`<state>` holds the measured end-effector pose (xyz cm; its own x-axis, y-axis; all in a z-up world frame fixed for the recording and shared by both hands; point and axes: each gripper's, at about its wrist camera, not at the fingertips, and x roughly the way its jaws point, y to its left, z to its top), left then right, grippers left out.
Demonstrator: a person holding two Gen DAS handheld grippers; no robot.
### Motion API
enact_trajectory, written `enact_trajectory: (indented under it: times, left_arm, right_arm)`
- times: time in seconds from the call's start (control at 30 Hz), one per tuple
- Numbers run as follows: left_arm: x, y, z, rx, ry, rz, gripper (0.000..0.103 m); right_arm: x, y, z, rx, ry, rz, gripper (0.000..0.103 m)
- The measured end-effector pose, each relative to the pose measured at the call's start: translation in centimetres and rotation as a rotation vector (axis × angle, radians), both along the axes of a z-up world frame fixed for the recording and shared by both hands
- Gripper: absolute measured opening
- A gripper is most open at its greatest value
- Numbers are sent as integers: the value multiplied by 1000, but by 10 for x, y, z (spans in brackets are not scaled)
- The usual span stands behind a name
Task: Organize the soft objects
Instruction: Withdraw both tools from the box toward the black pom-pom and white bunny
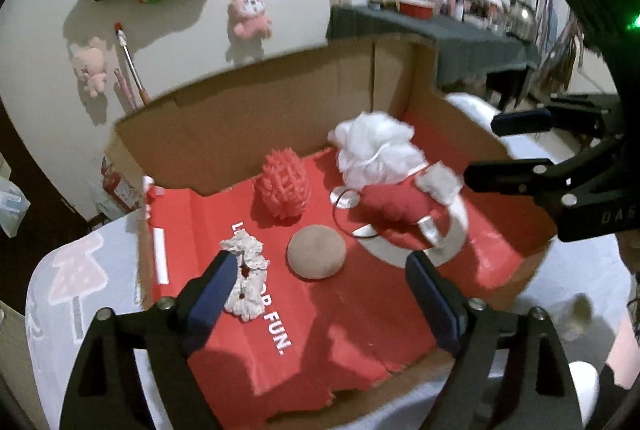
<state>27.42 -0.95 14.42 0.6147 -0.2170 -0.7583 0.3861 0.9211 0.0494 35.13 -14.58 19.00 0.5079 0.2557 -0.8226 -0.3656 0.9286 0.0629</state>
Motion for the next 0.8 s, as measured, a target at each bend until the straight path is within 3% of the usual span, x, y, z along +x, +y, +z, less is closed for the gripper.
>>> enact_trajectory:
  times: [0.27,0.47,0.8]
  left_arm:
    - [-69,5,44,-125,-150,10,101]
    - [-130,10,64,-165,-275,35,103]
    - [-211,13,55,-214,-414,96,103]
  right_arm:
    - [-72,-17,46,52,-152,-47,79]
    - [-139,-22,67,71,-271,-66,84]
    - [-247,-19,70,60,-493,-106,88]
